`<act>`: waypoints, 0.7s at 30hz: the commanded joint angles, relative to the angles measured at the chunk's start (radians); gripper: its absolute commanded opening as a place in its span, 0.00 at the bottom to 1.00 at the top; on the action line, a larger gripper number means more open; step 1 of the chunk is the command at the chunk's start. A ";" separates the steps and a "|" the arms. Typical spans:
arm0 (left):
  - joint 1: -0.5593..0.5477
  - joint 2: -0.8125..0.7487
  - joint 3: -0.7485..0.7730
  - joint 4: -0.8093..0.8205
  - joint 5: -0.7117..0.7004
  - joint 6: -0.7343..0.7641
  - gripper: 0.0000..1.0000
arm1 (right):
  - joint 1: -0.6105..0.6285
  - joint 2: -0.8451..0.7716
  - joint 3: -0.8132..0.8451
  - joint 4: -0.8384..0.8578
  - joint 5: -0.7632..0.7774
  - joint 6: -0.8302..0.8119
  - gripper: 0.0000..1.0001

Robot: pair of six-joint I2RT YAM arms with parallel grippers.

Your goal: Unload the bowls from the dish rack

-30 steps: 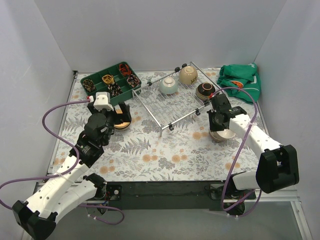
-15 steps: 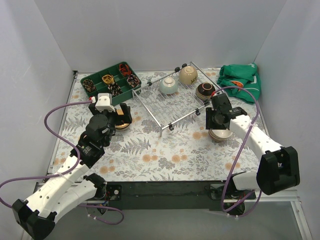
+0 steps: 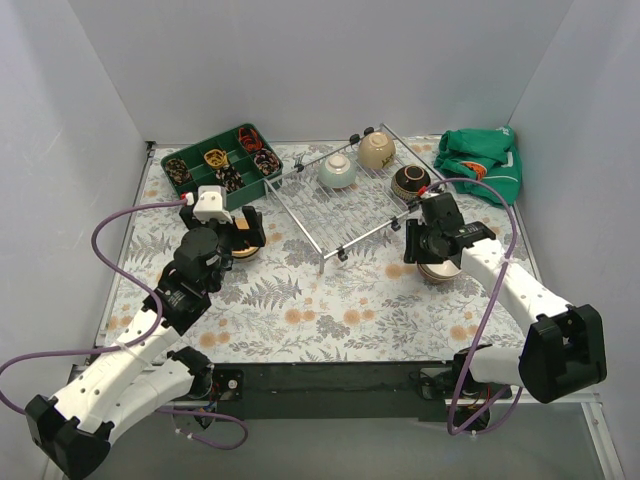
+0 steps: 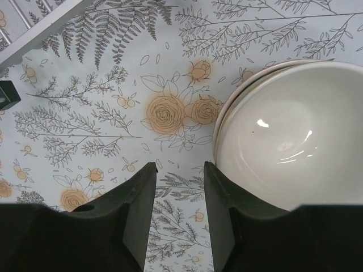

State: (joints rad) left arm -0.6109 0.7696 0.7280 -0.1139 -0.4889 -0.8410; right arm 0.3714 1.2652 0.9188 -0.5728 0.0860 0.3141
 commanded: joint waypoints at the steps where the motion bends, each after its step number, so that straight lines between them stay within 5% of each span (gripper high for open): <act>1: -0.003 0.002 -0.004 0.017 -0.005 0.010 0.98 | 0.001 -0.001 -0.018 0.030 -0.023 0.008 0.47; 10: -0.001 0.011 -0.004 0.014 0.006 0.008 0.98 | 0.038 -0.029 0.119 0.008 -0.040 -0.064 0.48; 21: 0.011 0.022 -0.012 0.025 0.006 0.006 0.98 | 0.060 0.199 0.429 0.011 0.138 -0.228 0.69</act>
State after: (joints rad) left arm -0.6098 0.7860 0.7269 -0.1078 -0.4824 -0.8410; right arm 0.4305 1.3609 1.2449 -0.5755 0.1200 0.1745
